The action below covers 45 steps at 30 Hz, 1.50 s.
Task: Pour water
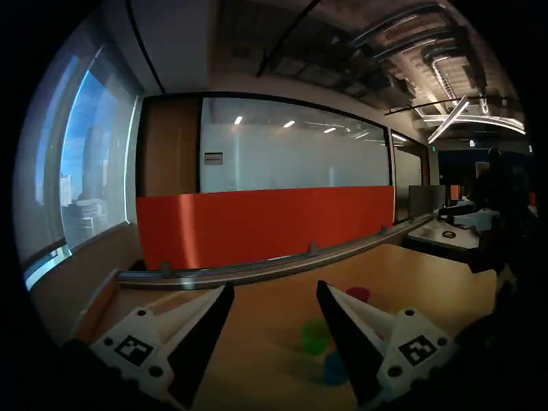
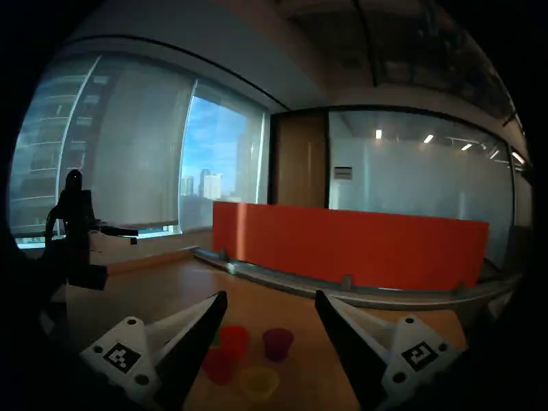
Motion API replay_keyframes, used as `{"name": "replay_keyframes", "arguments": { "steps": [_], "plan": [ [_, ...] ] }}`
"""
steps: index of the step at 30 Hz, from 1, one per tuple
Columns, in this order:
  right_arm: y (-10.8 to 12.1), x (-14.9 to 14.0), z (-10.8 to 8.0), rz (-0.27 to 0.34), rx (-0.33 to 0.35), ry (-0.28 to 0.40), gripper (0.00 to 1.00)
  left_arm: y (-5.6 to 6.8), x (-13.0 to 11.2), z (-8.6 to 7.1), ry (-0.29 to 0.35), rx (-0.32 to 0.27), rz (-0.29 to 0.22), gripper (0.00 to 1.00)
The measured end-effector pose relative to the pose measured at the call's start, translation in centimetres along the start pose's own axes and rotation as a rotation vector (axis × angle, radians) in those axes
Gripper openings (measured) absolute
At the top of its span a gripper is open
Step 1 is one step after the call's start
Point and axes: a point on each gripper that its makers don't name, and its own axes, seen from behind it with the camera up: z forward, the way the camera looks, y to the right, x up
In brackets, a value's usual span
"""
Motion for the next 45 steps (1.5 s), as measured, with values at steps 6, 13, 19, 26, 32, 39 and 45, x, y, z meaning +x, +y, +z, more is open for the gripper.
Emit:
{"name": "replay_keyframes", "arguments": {
  "steps": [6,13,19,26,32,39,45],
  "plan": [
    [-0.3,-0.3,0.3,0.004,0.017,-0.009,0.99,-0.4,-0.3,0.1,-0.007,0.007,0.001,0.89],
    [-0.5,-0.7,0.6,-0.005,0.028,-0.021,0.99,-0.5,-0.5,0.3,-0.012,0.010,0.008,0.89],
    [-1.2,-1.0,0.9,-0.009,0.060,-0.037,0.99,-0.6,-0.8,0.5,-0.016,0.012,0.009,0.89],
    [-2.3,-1.6,1.0,-0.023,0.115,-0.062,0.99,-0.8,-0.7,0.6,-0.017,0.021,0.011,0.89],
    [-2.3,-1.9,1.0,-0.026,0.132,-0.072,0.99,-0.8,-0.7,0.6,-0.017,0.020,0.012,0.89],
    [-2.9,-2.8,1.0,-0.039,0.167,-0.101,0.99,-0.7,-0.9,0.6,-0.020,0.019,0.014,0.89],
    [-3.4,-3.8,1.3,-0.061,0.195,-0.133,0.99,-0.6,-1.5,0.7,-0.026,0.020,0.013,0.89]
  ]
}}
